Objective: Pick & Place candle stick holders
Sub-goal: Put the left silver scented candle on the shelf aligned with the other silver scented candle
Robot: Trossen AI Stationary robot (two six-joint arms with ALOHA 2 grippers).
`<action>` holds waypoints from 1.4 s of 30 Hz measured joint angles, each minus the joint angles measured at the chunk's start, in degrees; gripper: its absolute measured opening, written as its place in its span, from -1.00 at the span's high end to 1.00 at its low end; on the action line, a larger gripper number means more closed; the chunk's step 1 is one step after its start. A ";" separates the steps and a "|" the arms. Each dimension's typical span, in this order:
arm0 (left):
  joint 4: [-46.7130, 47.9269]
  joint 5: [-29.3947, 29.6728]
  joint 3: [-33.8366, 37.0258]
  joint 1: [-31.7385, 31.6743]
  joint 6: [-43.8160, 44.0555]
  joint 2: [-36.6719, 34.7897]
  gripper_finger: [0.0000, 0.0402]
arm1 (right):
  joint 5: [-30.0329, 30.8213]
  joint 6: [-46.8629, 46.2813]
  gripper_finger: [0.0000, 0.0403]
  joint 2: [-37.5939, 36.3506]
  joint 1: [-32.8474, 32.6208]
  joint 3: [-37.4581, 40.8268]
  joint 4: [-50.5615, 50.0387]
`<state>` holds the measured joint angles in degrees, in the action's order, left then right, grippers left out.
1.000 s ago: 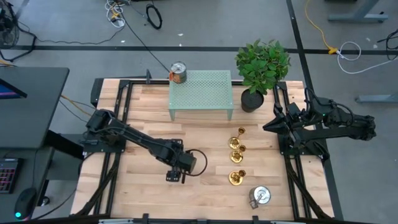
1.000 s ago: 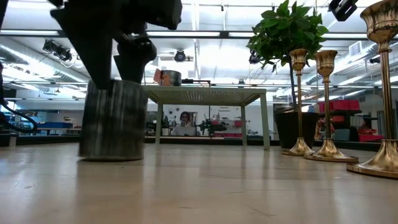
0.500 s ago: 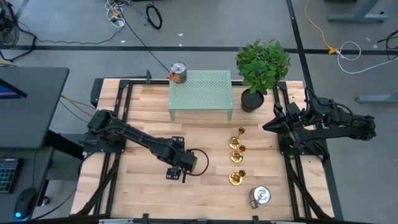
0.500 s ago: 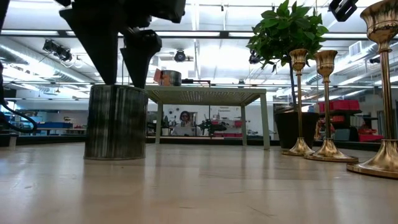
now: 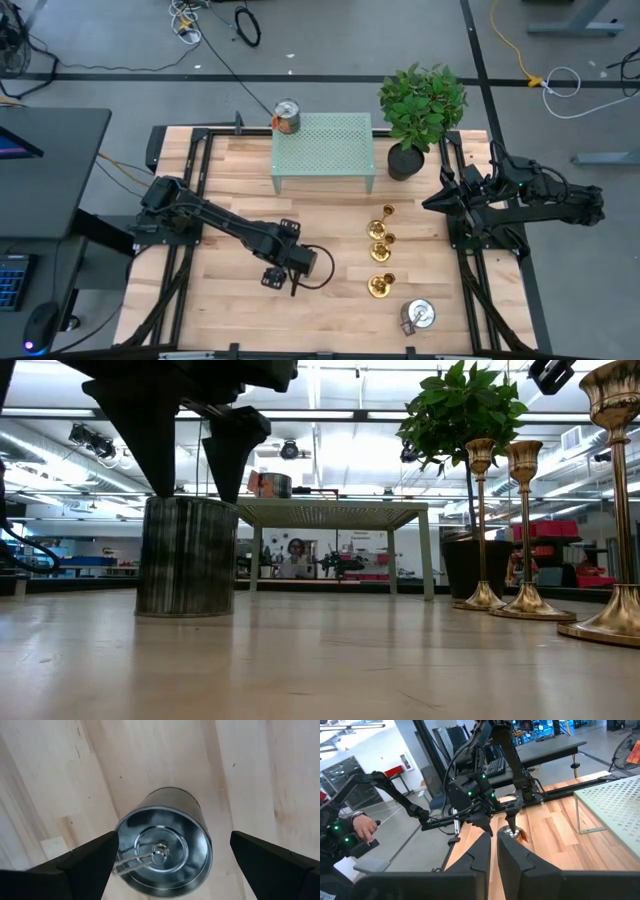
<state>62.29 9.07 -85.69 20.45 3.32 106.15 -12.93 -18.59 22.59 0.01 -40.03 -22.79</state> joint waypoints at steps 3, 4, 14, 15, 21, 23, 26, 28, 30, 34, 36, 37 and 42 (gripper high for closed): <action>-0.09 0.07 0.02 -0.04 -3.02 0.08 -0.96 | -0.01 -0.35 0.82 0.00 -0.02 0.01 -0.01; -0.28 0.11 -0.02 -0.04 -4.01 0.43 -0.96 | -0.02 -0.45 0.82 0.00 -0.02 0.00 0.00; 0.58 3.79 -0.15 0.00 -11.08 2.21 -0.96 | -0.04 -0.46 0.82 0.02 -0.02 0.01 0.00; 0.62 3.57 -0.15 -0.04 -11.80 2.21 -0.96 | -0.02 -0.46 0.82 0.07 -0.01 0.00 0.00; 1.16 2.66 -0.15 -0.05 -14.92 2.19 -0.96 | -0.04 -0.46 0.82 0.28 -0.02 0.02 0.00; 0.81 1.83 -0.10 -0.17 -15.10 2.20 -0.96 | -0.02 -0.46 0.82 0.35 -0.01 0.00 0.00; 0.86 -1.12 0.09 -0.50 -16.40 2.51 -0.96 | -0.03 -0.44 0.82 0.39 -0.02 0.00 0.00; 0.78 -2.41 0.09 -0.83 -17.72 2.47 -0.96 | -0.03 -0.44 0.82 0.39 -0.02 0.00 0.00; 0.84 -2.46 0.09 -1.19 -17.95 2.47 -0.96 | -0.04 -0.46 0.82 0.39 -0.01 0.00 0.00; 0.84 -4.50 0.09 -2.39 -18.52 2.47 -0.96 | -0.04 -0.86 0.82 0.39 -0.02 0.00 0.00; 0.86 -5.14 0.09 -2.74 -19.42 2.45 -0.96 | -0.04 -0.87 0.82 0.39 -0.02 0.01 0.00; 0.86 -5.12 0.09 -2.92 -20.01 2.45 -0.96 | -0.04 -0.87 0.82 0.39 -0.02 0.00 -0.02; 0.89 -6.61 -0.02 -3.84 -20.55 3.34 -0.96 | -0.04 -0.87 0.82 0.39 -0.01 0.01 -0.02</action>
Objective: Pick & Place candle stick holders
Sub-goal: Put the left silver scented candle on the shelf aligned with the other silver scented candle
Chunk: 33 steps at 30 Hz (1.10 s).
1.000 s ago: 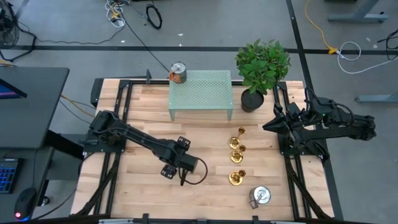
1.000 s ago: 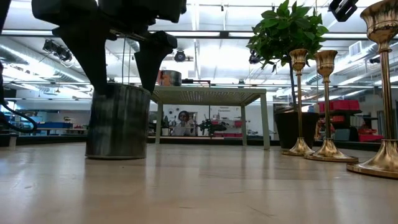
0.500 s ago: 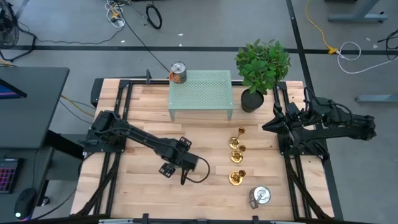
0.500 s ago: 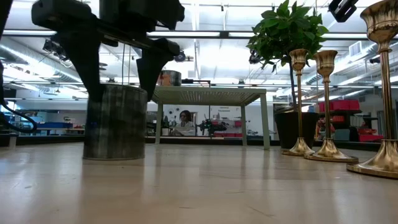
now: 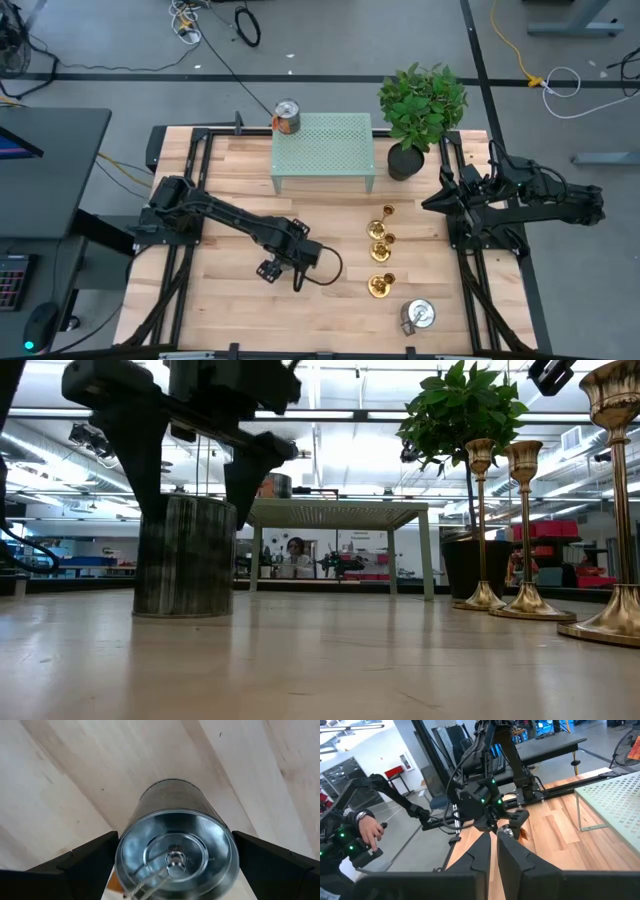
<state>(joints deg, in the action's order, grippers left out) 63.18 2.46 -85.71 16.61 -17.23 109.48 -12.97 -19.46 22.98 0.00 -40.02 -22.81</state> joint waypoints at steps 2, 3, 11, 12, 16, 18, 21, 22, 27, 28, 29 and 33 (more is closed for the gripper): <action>-0.11 -1.51 0.00 -0.34 -0.09 1.03 -0.96 | 0.00 0.00 0.82 0.00 -0.01 0.01 0.00; -0.15 -2.15 0.00 -0.48 -0.09 1.69 -0.96 | 0.00 0.00 0.82 0.00 0.01 -0.01 0.00; -0.24 -2.82 0.00 -0.45 1.52 4.69 -0.96 | 0.00 0.00 0.82 0.00 -0.01 -0.01 -0.02; -0.28 -2.90 0.00 -0.45 1.94 4.69 -0.96 | 0.00 0.00 0.82 0.00 -0.01 0.01 -0.02; -0.88 -2.95 0.00 -0.45 5.08 4.69 -0.96 | 0.00 0.02 0.82 0.00 0.01 0.00 -0.02; -0.90 -2.95 0.00 -0.43 6.45 4.69 -0.96 | 0.00 0.01 0.82 0.00 -0.01 -0.01 -0.02; -1.07 -2.93 0.00 -0.43 7.62 4.69 -0.96 | 0.00 0.02 0.82 0.00 0.01 -0.01 -0.02; -1.19 -2.93 0.00 -0.43 7.63 4.69 -0.96 | 0.00 0.02 0.82 0.00 -0.01 0.01 -0.02; -2.02 -2.93 0.00 -0.43 7.65 4.69 -0.96 | 0.00 0.00 0.82 0.00 -0.01 0.01 -0.02; -2.33 -2.92 0.00 -0.43 7.65 4.69 -0.96 | 0.00 0.02 0.82 0.00 0.01 -0.01 -0.02; -2.77 -2.88 0.00 -0.43 7.65 4.69 -0.96 | 0.00 0.00 0.82 0.00 0.00 -0.01 -0.02; -2.99 -2.83 0.00 -0.43 10.70 4.69 -0.96 | 0.00 0.02 0.82 0.00 -0.01 -0.01 -0.02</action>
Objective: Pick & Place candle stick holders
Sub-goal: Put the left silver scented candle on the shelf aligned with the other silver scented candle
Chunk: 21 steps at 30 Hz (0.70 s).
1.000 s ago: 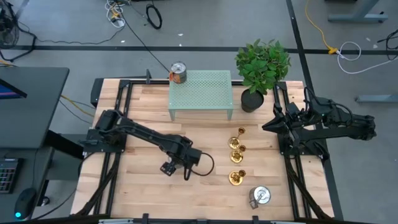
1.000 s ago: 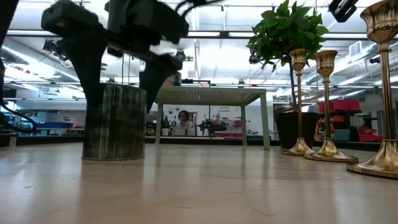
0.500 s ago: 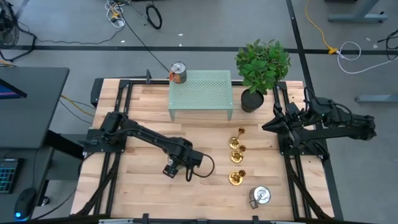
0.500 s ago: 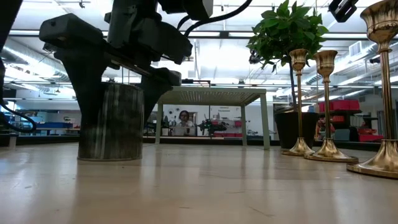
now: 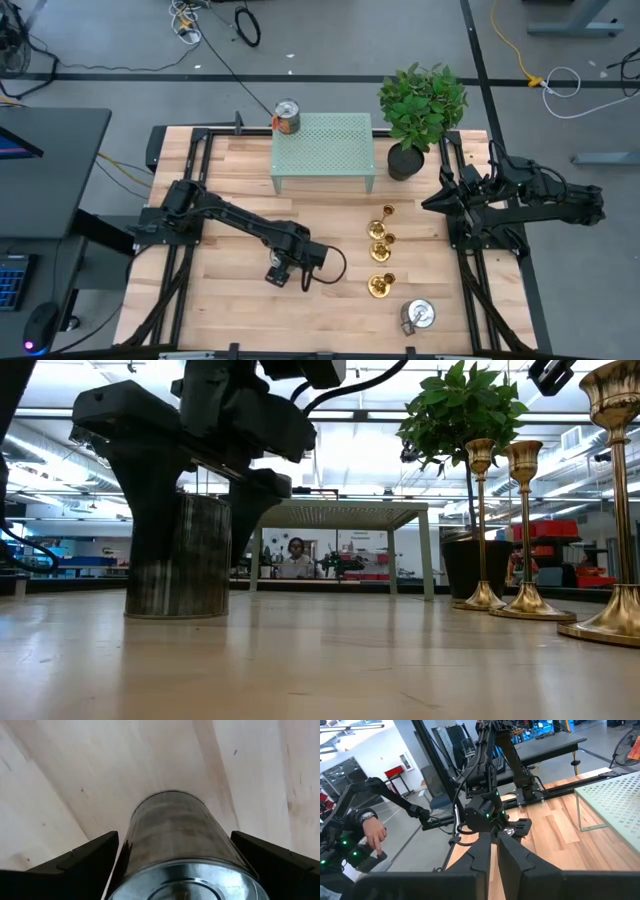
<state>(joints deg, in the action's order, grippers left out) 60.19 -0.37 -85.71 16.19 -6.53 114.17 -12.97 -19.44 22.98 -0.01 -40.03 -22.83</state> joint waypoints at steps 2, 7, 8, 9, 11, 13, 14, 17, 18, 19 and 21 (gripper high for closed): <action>0.13 0.01 0.00 -0.01 -0.36 0.00 -0.96 | 0.00 0.08 0.82 0.00 0.00 0.00 0.00; 3.51 -0.74 0.00 -0.04 -0.51 0.00 -0.96 | 0.00 0.34 0.82 0.00 0.00 0.01 0.00; 4.41 -0.75 0.00 -0.04 -0.45 0.00 -0.96 | 0.00 0.35 0.82 0.00 0.02 0.00 0.00; 5.08 -0.73 0.00 -0.04 -0.32 0.00 -0.96 | 0.00 0.36 0.82 0.00 0.01 0.00 0.00; 5.54 -0.78 0.00 -0.02 -0.10 0.00 -0.96 | 0.00 0.39 0.82 0.00 0.01 0.01 0.00; 5.06 -0.96 0.00 -0.04 -0.12 -0.02 -0.96 | 0.00 0.39 0.82 0.00 0.01 0.00 0.00; 5.06 -1.11 0.00 -0.04 -0.11 -0.02 -0.96 | 0.00 0.39 0.82 0.00 0.02 0.02 0.00; 5.14 -1.88 0.00 -0.04 -0.12 -0.02 -0.96 | 0.00 0.39 0.82 0.00 0.02 0.00 0.02; 5.18 -2.13 0.00 -0.04 -0.10 -0.02 -0.96 | 0.00 0.41 0.82 0.00 0.00 0.00 0.02; 5.25 -2.22 0.00 -0.04 -0.10 -0.02 -0.96 | 0.00 0.42 0.82 0.00 0.00 0.00 0.02; 5.67 -2.22 0.00 -0.04 -0.12 -0.02 -0.96 | 0.02 0.42 0.82 0.00 0.01 0.01 0.02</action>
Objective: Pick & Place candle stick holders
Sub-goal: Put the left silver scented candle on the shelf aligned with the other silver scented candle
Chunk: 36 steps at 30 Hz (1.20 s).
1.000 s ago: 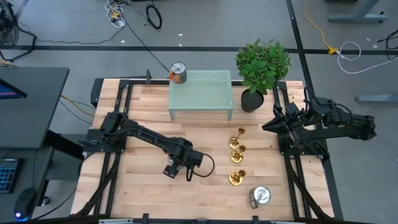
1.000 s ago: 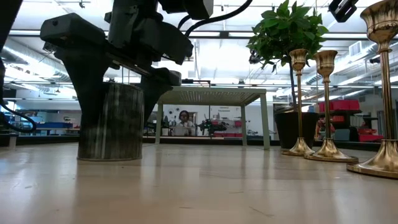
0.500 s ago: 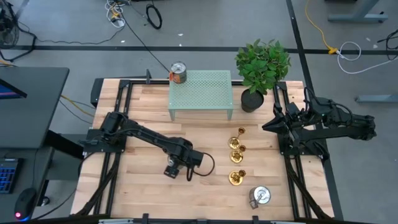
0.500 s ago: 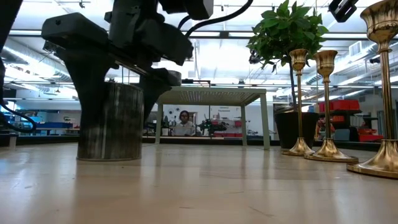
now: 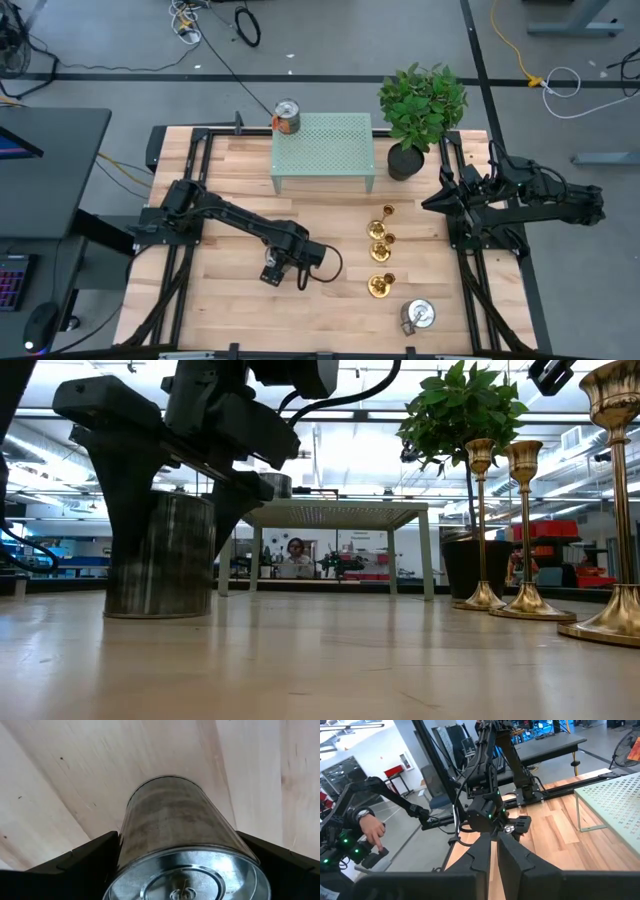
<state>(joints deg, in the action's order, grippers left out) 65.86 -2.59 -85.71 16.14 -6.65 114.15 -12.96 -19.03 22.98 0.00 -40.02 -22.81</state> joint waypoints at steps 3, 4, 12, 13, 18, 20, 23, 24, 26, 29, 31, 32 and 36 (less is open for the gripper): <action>0.12 -0.02 0.00 0.00 0.02 0.00 -0.96 | 0.01 0.00 0.82 0.00 0.00 0.00 0.01; 0.15 -0.05 0.00 0.00 0.02 0.00 -0.96 | -0.01 0.00 0.82 0.00 -0.01 -0.01 0.01; 0.36 -0.13 0.00 0.00 0.02 0.00 -0.96 | 0.01 0.00 0.82 0.00 0.00 0.00 0.01; 0.36 -0.13 0.00 0.00 0.02 0.00 -0.96 | 0.01 0.00 0.82 0.00 -0.01 -0.01 0.01; 0.38 -0.13 0.00 0.04 0.04 0.00 -0.96 | 0.01 0.00 0.82 0.00 0.00 -0.01 0.01; 0.38 -0.11 0.00 0.09 0.04 0.00 -0.96 | 0.01 0.00 0.82 0.00 0.00 0.00 0.01; 0.40 -0.31 0.00 0.09 0.41 0.00 -0.96 | 0.01 0.00 0.82 0.00 0.00 -0.01 0.01; 0.40 -0.31 0.00 0.09 0.50 0.00 -0.96 | 0.01 0.00 0.82 0.00 0.01 -0.01 0.01; 0.38 -0.36 0.00 0.09 1.14 0.00 -0.96 | 0.01 0.00 0.82 0.00 -0.01 0.01 0.01; 0.38 -2.01 0.00 0.09 1.21 -0.03 -0.96 | 0.01 0.00 0.82 0.00 -0.01 0.00 0.01; 0.40 -2.26 0.00 0.09 1.30 -0.04 -0.96 | 0.01 0.00 0.82 0.00 0.00 0.00 0.02; 0.38 -2.36 0.00 0.09 1.55 -0.04 -0.96 | 0.01 0.01 0.82 0.00 -0.01 -0.01 0.02; 0.33 -3.49 0.00 0.09 1.51 -0.04 -0.96 | 0.02 0.00 0.82 0.00 0.00 -0.01 0.02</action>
<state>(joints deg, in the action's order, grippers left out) 66.19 -6.08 -85.71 16.23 -5.15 114.10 -12.94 -19.03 22.98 0.00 -40.03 -22.80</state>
